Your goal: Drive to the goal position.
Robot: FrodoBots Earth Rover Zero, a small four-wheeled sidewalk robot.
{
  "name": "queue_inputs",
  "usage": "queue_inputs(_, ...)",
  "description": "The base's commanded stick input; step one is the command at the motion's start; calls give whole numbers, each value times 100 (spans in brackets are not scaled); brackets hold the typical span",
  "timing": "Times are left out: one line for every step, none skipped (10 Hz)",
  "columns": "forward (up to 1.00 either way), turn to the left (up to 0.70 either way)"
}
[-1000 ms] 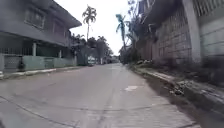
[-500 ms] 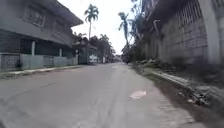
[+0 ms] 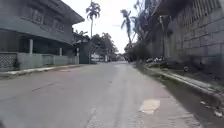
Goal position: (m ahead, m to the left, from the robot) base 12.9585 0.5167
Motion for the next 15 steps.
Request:
queue_inputs(100, 0)
queue_inputs(100, 0)
queue_inputs(100, 0)
queue_inputs(100, 0)
queue_inputs(100, 0)
queue_inputs(100, 0)
queue_inputs(100, 0)
queue_inputs(100, 0)
queue_inputs(100, 0)
queue_inputs(100, 0)
queue_inputs(100, 0)
queue_inputs(100, 0)
queue_inputs(100, 0)
queue_inputs(100, 0)
queue_inputs(100, 0)
